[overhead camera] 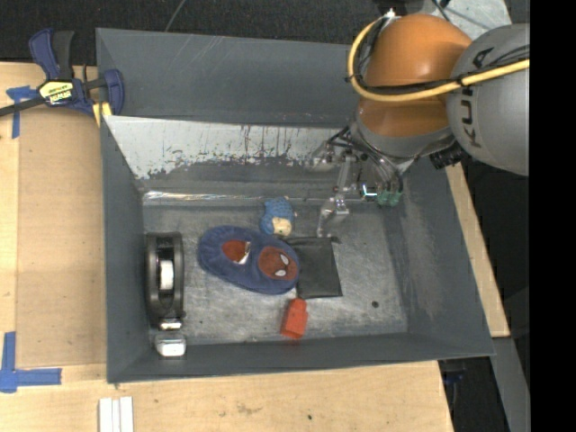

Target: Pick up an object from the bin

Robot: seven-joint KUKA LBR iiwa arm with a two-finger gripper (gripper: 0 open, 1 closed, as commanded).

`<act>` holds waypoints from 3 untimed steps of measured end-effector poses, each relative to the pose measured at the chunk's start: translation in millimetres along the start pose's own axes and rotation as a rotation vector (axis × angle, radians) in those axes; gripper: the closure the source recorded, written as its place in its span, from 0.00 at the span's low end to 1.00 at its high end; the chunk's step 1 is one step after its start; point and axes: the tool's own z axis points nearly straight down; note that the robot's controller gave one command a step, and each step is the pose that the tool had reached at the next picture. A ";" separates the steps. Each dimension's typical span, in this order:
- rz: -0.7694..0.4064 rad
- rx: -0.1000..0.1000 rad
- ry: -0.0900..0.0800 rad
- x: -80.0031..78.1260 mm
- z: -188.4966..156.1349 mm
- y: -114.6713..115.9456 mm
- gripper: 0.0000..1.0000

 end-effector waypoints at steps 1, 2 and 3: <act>-0.157 0.003 -0.019 -2.5 108.2 37.3 0.00; -0.157 0.003 -0.003 0.7 111.0 36.8 1.00; -0.236 0.001 -0.017 -1.5 -18.7 39.0 1.00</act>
Offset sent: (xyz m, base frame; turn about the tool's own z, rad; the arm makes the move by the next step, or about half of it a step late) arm -0.0037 0.0425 -0.1263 -0.1609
